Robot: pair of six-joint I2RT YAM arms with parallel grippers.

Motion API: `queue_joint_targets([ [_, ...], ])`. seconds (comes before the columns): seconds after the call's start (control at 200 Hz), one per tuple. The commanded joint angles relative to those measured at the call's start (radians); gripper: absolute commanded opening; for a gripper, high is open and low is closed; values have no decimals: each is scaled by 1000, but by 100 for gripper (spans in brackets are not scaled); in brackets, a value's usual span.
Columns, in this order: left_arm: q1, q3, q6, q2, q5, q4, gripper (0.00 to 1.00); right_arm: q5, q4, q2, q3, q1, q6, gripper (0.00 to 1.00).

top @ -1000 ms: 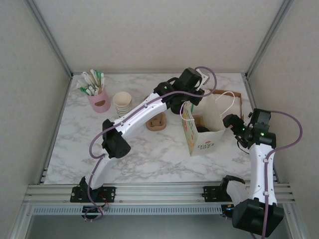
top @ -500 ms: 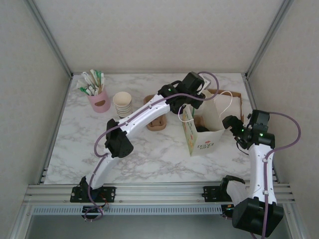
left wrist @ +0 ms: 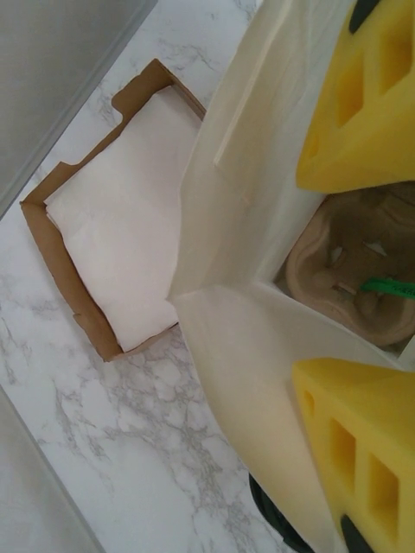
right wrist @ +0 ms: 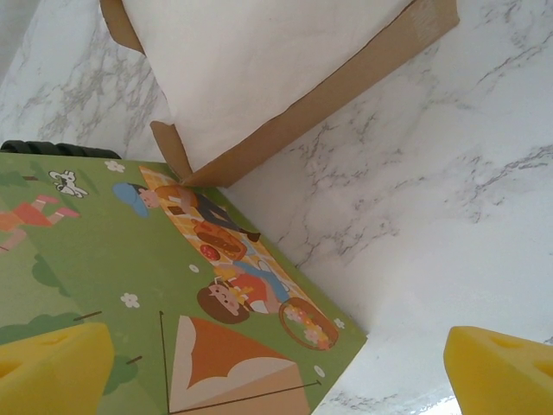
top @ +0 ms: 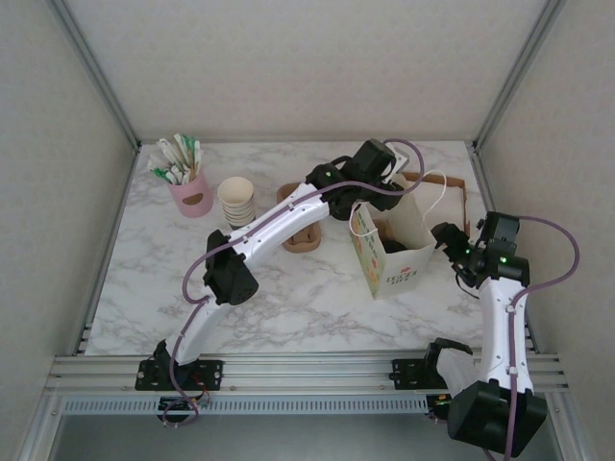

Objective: Pack the takeout coffee

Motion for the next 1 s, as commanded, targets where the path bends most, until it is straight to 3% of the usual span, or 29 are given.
queue_joint_targets([
  [0.0,-6,33,-9,-15,24,-1,56,15,15,6,-20,-5,-7,99],
  [0.566,-7,33,-45,-113,100,61,99,10,25,18,-21,-6,-7,99],
  [0.996,-6,32,-69,-166,114,111,100,5,26,19,-17,-5,-8,99],
])
